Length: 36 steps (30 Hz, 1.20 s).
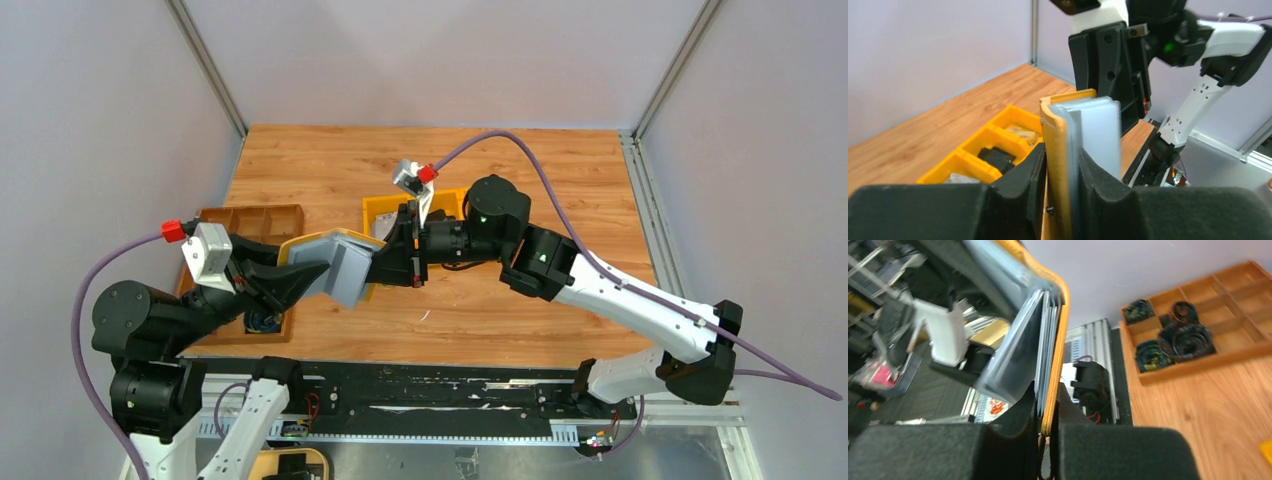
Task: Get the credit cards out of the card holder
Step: Remove the credit card from the card holder.
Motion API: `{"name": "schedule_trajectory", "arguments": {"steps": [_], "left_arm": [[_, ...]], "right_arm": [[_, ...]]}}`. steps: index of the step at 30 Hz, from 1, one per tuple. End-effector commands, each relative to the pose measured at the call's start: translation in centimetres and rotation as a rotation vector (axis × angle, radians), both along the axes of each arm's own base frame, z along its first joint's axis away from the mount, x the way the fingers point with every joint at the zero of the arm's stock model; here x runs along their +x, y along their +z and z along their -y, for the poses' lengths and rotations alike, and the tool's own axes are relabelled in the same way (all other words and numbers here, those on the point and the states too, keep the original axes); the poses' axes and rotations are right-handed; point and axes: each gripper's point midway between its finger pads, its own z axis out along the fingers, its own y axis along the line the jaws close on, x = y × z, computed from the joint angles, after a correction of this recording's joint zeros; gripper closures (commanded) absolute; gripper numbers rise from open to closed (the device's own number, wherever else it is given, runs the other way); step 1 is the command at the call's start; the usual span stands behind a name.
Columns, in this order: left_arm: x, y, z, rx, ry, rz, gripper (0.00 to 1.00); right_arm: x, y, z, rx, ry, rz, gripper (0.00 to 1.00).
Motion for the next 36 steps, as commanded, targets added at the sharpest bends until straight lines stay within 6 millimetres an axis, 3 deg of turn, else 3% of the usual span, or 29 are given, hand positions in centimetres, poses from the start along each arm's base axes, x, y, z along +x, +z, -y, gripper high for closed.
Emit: {"name": "schedule_trajectory", "arguments": {"steps": [1, 3, 9, 16, 18, 23, 28, 32, 36], "left_arm": [[2.4, -3.3, -1.2, 0.096, 0.105, -0.007, 0.65], [2.4, -3.9, -1.3, 0.118, 0.106, 0.003, 0.57], [2.2, -5.1, -1.4, 0.142, 0.105, 0.013, 0.51], [1.7, -6.1, -0.8, 0.144, 0.053, -0.010, 0.27], [1.3, -6.3, -0.6, 0.144, 0.031, -0.006, 0.24], [-1.6, -6.5, 0.5, 0.167, -0.112, 0.021, 0.22], [-1.9, -6.9, 0.4, 0.177, -0.118, 0.027, 0.22], [0.0, -7.1, -0.2, 0.163, -0.027, 0.009, 0.24], [2.0, -5.9, -1.6, 0.125, 0.122, 0.064, 0.26]], "right_arm": [[3.1, -1.3, 0.0, -0.152, -0.249, 0.020, 1.00], [3.8, -1.3, 0.3, -0.161, -0.313, 0.029, 1.00], [4.0, -0.8, 0.7, -0.205, -0.403, 0.075, 1.00], [3.8, -0.8, -0.6, -0.294, -0.512, 0.185, 1.00], [3.7, -0.9, -0.8, -0.317, -0.520, 0.207, 1.00], [4.2, -0.6, -0.4, -0.324, -0.562, 0.243, 1.00], [4.5, -0.1, -0.1, -0.338, -0.615, 0.290, 1.00], [4.0, 0.5, -1.4, -0.349, -0.642, 0.347, 1.00], [3.4, 0.7, -2.6, -0.360, -0.652, 0.401, 1.00]]}}
